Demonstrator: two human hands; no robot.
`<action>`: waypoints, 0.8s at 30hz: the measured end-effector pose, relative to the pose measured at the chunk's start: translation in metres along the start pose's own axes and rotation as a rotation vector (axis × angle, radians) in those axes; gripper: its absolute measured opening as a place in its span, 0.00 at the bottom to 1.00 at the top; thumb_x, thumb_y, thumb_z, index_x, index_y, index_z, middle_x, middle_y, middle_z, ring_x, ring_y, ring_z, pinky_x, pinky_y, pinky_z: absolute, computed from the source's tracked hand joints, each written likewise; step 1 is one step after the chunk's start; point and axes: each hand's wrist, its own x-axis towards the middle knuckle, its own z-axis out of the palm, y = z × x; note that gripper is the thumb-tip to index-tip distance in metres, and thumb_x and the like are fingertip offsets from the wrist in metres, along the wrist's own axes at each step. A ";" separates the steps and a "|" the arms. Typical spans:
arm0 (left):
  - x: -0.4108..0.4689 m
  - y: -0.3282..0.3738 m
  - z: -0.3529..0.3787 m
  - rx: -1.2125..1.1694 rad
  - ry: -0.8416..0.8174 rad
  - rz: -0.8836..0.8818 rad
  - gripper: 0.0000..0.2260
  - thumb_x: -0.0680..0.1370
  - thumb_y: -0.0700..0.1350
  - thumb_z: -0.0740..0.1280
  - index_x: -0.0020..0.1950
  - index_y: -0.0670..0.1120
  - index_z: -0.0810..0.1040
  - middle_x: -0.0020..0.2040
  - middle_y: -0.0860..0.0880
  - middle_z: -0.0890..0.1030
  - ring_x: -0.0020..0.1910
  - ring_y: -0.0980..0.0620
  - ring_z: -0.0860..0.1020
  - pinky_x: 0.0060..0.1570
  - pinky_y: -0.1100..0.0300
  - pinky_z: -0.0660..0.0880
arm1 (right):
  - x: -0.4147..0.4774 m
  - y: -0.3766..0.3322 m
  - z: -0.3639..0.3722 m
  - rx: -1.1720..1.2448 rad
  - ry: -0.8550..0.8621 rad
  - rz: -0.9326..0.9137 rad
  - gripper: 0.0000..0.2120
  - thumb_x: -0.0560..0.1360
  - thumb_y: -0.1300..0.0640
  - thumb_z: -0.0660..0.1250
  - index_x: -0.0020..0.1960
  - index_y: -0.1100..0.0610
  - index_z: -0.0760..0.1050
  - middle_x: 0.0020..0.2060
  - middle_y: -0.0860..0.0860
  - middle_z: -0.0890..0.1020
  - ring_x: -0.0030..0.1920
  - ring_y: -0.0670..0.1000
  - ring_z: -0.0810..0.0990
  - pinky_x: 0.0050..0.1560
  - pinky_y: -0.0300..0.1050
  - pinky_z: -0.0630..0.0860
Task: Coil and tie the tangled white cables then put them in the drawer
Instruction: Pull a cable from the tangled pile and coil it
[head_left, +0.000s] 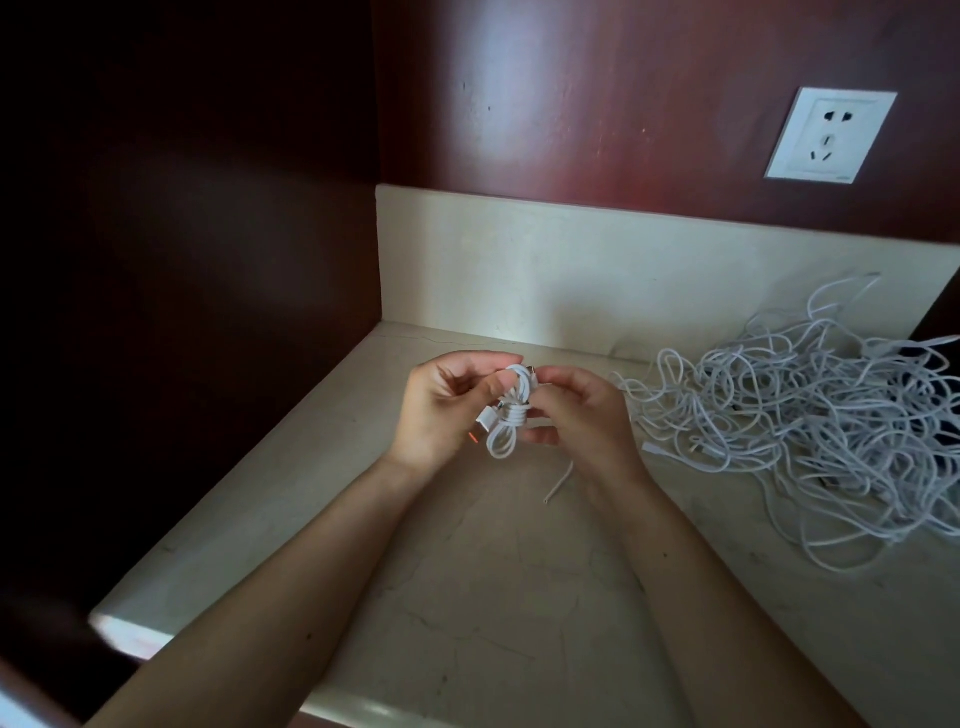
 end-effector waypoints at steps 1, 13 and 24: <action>0.000 0.000 0.000 0.014 -0.001 0.005 0.10 0.75 0.32 0.68 0.50 0.45 0.82 0.41 0.53 0.86 0.40 0.57 0.83 0.42 0.63 0.79 | 0.000 0.000 -0.001 -0.024 -0.009 -0.001 0.08 0.74 0.66 0.70 0.52 0.65 0.79 0.40 0.59 0.84 0.34 0.49 0.84 0.31 0.42 0.79; 0.000 -0.003 -0.001 -0.008 0.057 -0.036 0.10 0.77 0.32 0.66 0.51 0.44 0.82 0.42 0.52 0.86 0.41 0.55 0.82 0.45 0.61 0.80 | -0.001 -0.005 -0.009 -0.108 -0.194 -0.071 0.08 0.75 0.69 0.67 0.53 0.63 0.80 0.40 0.58 0.82 0.34 0.45 0.81 0.28 0.39 0.77; 0.002 0.001 -0.008 -0.118 -0.067 -0.284 0.07 0.69 0.42 0.71 0.44 0.48 0.87 0.42 0.48 0.85 0.39 0.54 0.82 0.45 0.61 0.80 | 0.004 0.000 -0.022 -0.217 -0.358 -0.168 0.10 0.77 0.70 0.64 0.54 0.62 0.80 0.46 0.64 0.84 0.42 0.51 0.83 0.33 0.38 0.77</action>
